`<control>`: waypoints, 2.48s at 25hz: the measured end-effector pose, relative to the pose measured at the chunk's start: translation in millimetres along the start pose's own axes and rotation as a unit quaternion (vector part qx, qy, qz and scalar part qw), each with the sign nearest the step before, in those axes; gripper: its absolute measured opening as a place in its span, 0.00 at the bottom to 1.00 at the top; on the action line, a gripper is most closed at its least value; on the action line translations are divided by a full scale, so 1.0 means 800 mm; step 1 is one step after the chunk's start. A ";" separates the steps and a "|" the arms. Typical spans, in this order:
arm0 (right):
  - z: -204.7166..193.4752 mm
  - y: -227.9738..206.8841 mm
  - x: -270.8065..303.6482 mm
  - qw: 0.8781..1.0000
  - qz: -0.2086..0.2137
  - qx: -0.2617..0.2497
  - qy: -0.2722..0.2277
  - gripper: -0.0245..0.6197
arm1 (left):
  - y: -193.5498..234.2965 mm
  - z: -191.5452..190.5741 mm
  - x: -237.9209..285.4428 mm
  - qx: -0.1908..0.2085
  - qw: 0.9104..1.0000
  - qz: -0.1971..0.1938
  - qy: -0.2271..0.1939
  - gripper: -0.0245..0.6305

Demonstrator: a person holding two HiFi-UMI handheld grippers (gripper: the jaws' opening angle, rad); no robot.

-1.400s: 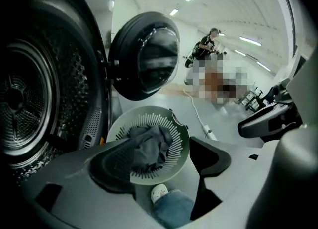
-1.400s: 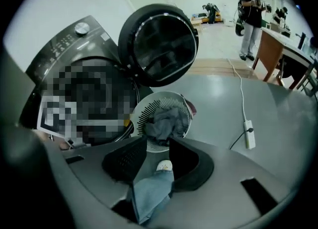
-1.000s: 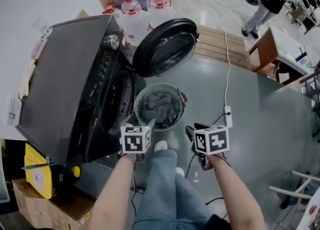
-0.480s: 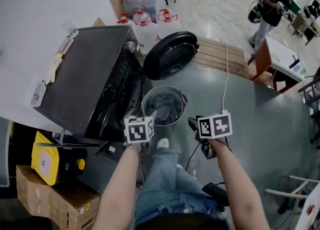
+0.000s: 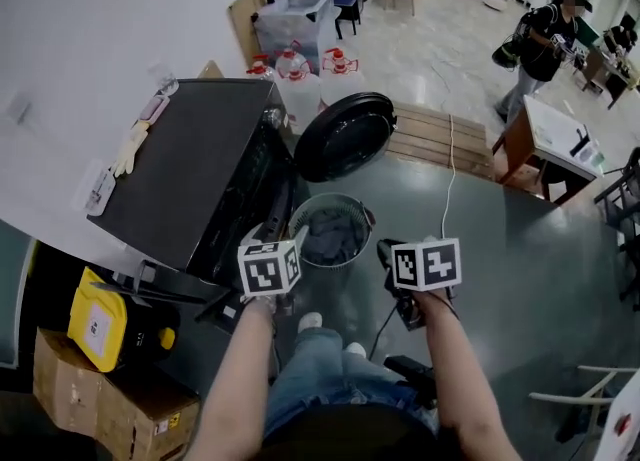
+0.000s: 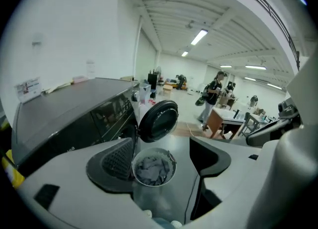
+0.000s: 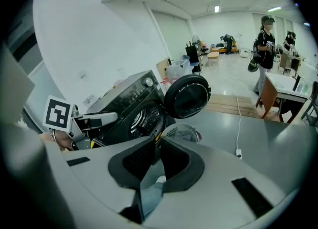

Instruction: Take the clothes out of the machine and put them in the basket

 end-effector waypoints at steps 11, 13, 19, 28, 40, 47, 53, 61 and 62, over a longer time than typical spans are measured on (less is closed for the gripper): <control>0.035 0.059 -0.038 0.994 0.010 -0.062 -0.093 0.04 | 0.022 0.049 -0.041 0.007 0.996 -0.035 -0.079 0.56; 0.043 0.073 -0.042 0.991 0.007 -0.057 -0.118 0.04 | 0.035 0.058 -0.047 0.009 0.995 -0.044 -0.085 0.56; 0.073 0.116 -0.062 0.978 -0.005 -0.069 -0.196 0.04 | 0.073 0.096 -0.063 0.027 0.991 -0.074 -0.103 0.56; 0.088 0.180 -0.075 0.957 -0.014 -0.078 -0.280 0.04 | 0.114 0.151 -0.109 0.103 0.970 -0.122 -0.183 0.56; 0.075 0.288 -0.099 0.910 -0.040 -0.179 -0.373 0.04 | 0.158 0.185 -0.193 0.161 0.922 -0.177 -0.305 0.04; 0.070 0.300 -0.130 0.894 -0.068 -0.217 -0.386 0.04 | 0.146 0.192 -0.218 0.219 0.897 -0.177 -0.340 0.04; 0.063 0.295 -0.154 0.885 -0.044 -0.261 -0.383 0.04 | 0.124 0.181 -0.239 0.200 0.897 -0.141 -0.368 0.04; 0.044 0.267 -0.204 0.879 -0.028 -0.274 -0.389 0.04 | 0.066 0.158 -0.276 0.156 0.905 -0.114 -0.378 0.04; 0.041 0.263 -0.209 0.880 -0.027 -0.273 -0.388 0.04 | 0.059 0.154 -0.280 0.157 0.907 -0.107 -0.376 0.04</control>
Point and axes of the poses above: the fingertips, and each gripper's own axes: x forward along the fingers, y to its left, z out of its top, the point moved 10 cm from there along -x, backward along the fingers, and after that the axes turned 14 degrees about -y, right-handed, at the moved point
